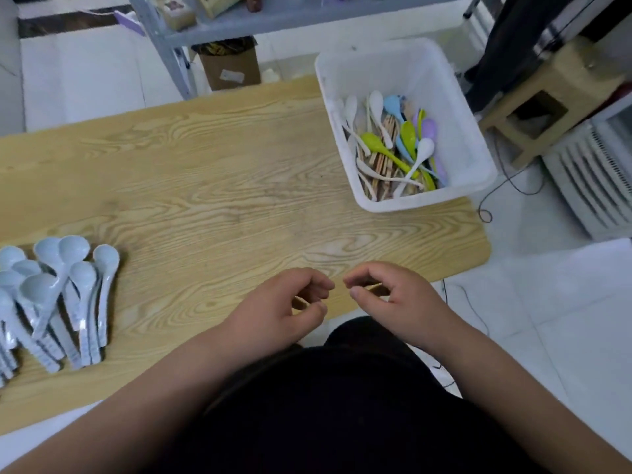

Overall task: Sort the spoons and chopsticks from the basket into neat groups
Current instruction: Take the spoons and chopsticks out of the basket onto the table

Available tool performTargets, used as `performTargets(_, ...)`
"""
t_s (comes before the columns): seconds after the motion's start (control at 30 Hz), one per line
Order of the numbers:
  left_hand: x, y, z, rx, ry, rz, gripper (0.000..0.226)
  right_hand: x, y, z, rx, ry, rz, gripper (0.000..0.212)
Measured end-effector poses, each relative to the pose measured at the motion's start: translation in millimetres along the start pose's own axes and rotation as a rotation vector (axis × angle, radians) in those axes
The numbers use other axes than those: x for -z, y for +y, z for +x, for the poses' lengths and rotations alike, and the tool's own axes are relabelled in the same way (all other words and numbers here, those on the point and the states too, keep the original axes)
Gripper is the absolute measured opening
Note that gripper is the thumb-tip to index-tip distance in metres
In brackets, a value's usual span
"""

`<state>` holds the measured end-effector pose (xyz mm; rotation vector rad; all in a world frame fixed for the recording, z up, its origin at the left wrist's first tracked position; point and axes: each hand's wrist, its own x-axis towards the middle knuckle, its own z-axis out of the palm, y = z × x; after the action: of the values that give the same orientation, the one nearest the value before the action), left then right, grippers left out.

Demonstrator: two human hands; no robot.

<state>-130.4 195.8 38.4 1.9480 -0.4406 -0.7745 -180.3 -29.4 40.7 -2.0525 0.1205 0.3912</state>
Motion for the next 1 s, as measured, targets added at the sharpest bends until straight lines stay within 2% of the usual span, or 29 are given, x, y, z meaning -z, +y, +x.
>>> performTargets(0.2, -17, 29, 64, -0.012, 0.075, 0.003, 0.026, 53, 31, 23, 0.007, -0.074, -0.024, 0.018)
performTargets(0.4, -63, 67, 137, 0.089, 0.302, -0.091, 0.025, 139, 73, 72, 0.099, -0.300, -0.153, 0.015)
performTargets(0.53, -109, 92, 170, 0.175, 0.448, -0.178, 0.022, 195, 94, 110, 0.203, -0.351, -0.194, 0.013)
performTargets(0.7, -145, 104, 197, 0.269, 0.463, -0.169, 0.020, 233, 109, 161, 0.259, -0.283, -0.271, 0.010)
performTargets(0.77, -147, 105, 203, 0.307, 0.471, -0.164, 0.021, 238, 114, 182, 0.247, -0.268, -0.416, 0.015)
performTargets(0.9, -123, 98, 225, 0.379, 0.401, 0.052, 0.027, 236, 123, 222, 0.277, -0.342, -1.063, 0.047)
performTargets(1.0, -95, 88, 262, 0.422, 0.386, 0.347, 0.044, 229, 133, 243, 0.289, -0.374, -1.195, 0.050)
